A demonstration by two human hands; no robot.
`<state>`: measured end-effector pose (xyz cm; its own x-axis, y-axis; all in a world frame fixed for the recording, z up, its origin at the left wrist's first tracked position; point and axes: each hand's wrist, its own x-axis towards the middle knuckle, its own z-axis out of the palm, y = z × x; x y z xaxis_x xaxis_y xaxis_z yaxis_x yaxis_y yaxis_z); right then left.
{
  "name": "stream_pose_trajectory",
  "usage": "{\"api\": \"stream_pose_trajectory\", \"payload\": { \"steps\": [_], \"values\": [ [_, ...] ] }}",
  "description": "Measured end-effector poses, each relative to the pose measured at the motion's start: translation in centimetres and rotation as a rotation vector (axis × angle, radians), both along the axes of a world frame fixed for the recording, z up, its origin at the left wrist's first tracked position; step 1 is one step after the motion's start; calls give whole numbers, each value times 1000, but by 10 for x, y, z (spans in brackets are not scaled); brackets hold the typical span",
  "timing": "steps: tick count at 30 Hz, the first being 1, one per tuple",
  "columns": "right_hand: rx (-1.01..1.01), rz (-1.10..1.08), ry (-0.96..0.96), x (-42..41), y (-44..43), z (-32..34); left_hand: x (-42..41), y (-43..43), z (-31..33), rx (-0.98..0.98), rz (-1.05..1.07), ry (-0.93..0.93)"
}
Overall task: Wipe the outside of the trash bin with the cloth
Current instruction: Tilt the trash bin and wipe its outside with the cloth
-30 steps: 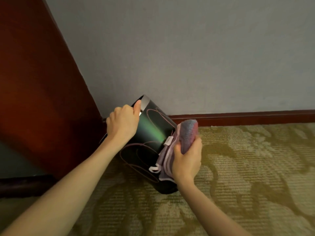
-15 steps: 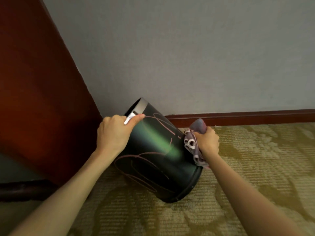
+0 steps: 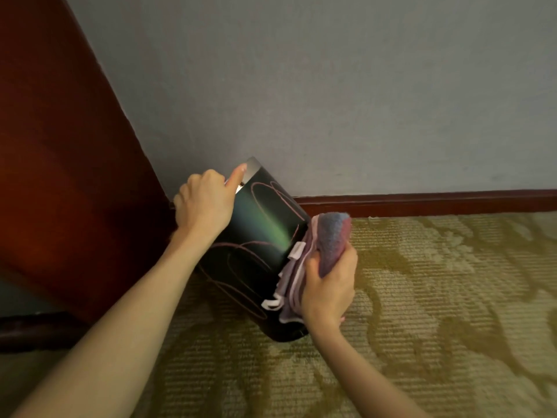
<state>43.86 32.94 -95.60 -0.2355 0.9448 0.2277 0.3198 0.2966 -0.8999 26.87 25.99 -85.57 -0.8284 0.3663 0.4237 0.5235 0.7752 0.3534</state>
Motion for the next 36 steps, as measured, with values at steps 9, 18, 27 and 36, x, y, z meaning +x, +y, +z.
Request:
{"api": "stream_pose_trajectory", "payload": {
  "steps": [9, 18, 27, 36],
  "values": [
    [26, 70, -76, -10, 38, 11, 12, -15, -3, 61, -110, 58],
    [-237, 177, -390, -40, 99, 28, 20, -28, -7, 42, -185, 50],
    [92, 29, -262, -35, 45, 27, 1, -25, -9, 91, -50, -36],
    [156, 78, -114, -22, 15, 20, 1, -12, -5, 87, -57, -31]
  ]
}}
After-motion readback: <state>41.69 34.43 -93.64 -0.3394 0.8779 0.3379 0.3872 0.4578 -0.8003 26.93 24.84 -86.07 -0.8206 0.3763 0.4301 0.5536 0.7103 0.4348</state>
